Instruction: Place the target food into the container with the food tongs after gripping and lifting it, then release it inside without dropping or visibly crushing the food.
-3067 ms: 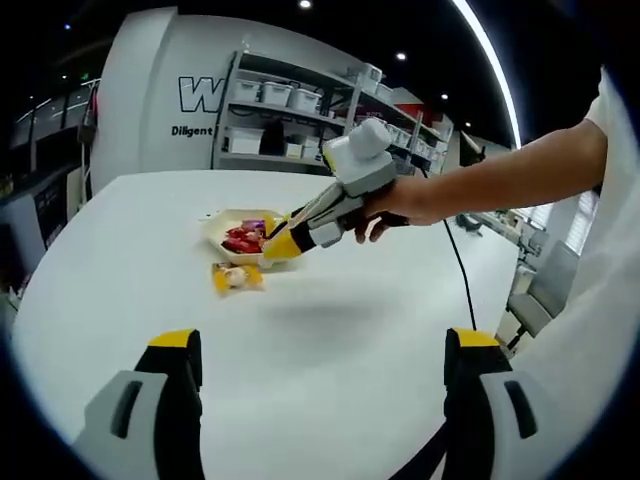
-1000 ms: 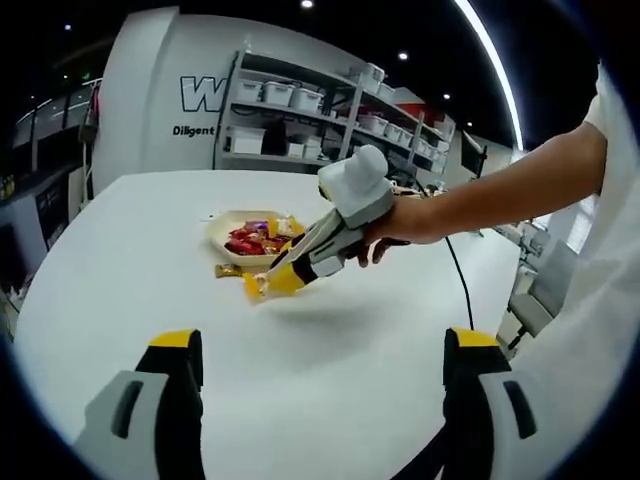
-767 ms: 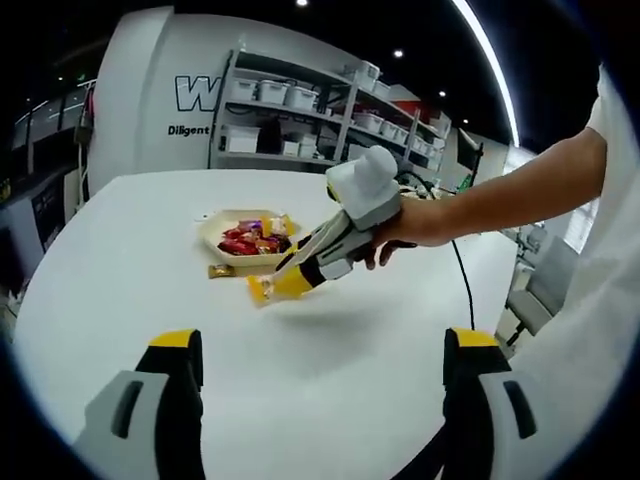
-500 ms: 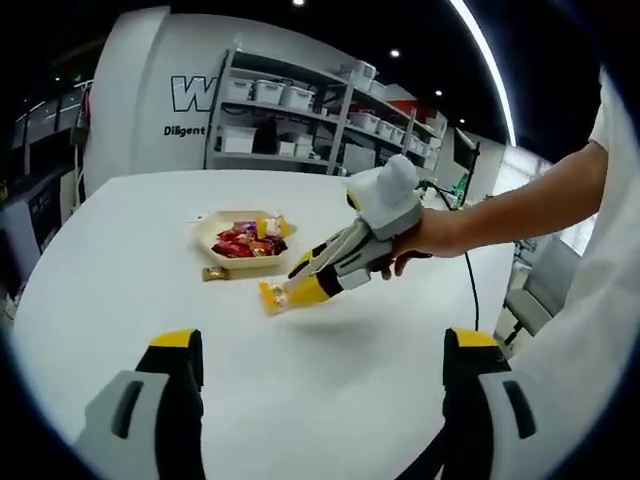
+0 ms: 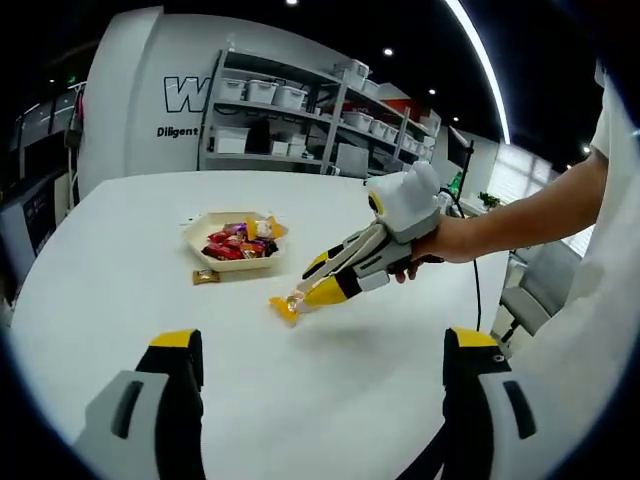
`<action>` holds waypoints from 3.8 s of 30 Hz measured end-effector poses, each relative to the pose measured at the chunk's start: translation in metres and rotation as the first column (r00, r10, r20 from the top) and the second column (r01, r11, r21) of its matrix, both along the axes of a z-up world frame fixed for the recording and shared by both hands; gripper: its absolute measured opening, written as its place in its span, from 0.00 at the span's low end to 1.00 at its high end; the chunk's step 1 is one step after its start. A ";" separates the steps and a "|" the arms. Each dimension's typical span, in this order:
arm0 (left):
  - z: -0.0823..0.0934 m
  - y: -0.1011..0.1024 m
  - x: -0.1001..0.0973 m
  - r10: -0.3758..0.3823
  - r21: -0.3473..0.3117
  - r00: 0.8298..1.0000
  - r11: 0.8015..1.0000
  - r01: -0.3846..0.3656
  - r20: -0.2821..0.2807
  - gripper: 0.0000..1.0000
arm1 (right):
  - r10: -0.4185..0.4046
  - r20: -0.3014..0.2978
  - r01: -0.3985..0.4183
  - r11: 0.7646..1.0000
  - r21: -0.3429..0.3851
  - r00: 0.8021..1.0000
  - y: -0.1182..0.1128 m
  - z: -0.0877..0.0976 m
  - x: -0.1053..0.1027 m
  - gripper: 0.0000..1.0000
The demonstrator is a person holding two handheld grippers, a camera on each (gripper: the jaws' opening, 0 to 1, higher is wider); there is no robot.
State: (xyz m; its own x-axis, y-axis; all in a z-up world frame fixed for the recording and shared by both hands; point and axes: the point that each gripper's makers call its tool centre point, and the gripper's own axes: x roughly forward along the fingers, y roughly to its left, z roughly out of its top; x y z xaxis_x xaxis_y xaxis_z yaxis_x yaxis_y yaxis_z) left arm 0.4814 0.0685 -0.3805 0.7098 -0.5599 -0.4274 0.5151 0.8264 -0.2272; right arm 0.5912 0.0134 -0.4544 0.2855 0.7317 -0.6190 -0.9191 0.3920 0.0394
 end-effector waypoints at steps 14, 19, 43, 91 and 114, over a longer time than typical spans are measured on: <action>0.001 0.004 -0.009 0.017 -0.002 1.000 1.000 -0.017 -0.003 0.96 | 0.133 0.052 -0.128 0.988 -0.086 0.990 0.008 0.000 0.015 0.25; 0.001 0.008 -0.011 0.026 0.001 1.000 1.000 -0.026 -0.001 0.96 | 0.052 -0.036 -0.055 0.996 -0.072 0.998 -0.006 -0.007 0.017 0.25; 0.003 -0.005 -0.006 -0.006 -0.009 1.000 1.000 0.006 0.011 0.96 | -0.041 -0.109 0.039 0.999 -0.020 0.993 -0.028 -0.004 -0.001 0.25; 0.004 0.009 -0.005 0.016 0.001 1.000 1.000 -0.016 0.014 0.96 | -0.317 -0.189 0.313 0.948 -0.054 0.929 -0.015 -0.009 0.031 0.22; 0.012 0.018 -0.004 0.041 -0.005 0.999 0.999 -0.040 0.032 0.96 | -0.342 -0.082 0.349 0.933 0.091 0.936 0.010 0.072 0.122 0.22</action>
State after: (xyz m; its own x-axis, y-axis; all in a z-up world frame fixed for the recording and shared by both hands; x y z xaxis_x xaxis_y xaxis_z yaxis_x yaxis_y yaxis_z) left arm 0.4775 0.0863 -0.3688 0.7454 -0.5322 -0.4015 0.4884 0.8458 -0.2146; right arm 0.7130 0.0230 -0.3826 0.4942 0.6550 -0.5716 -0.7218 0.6756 0.1501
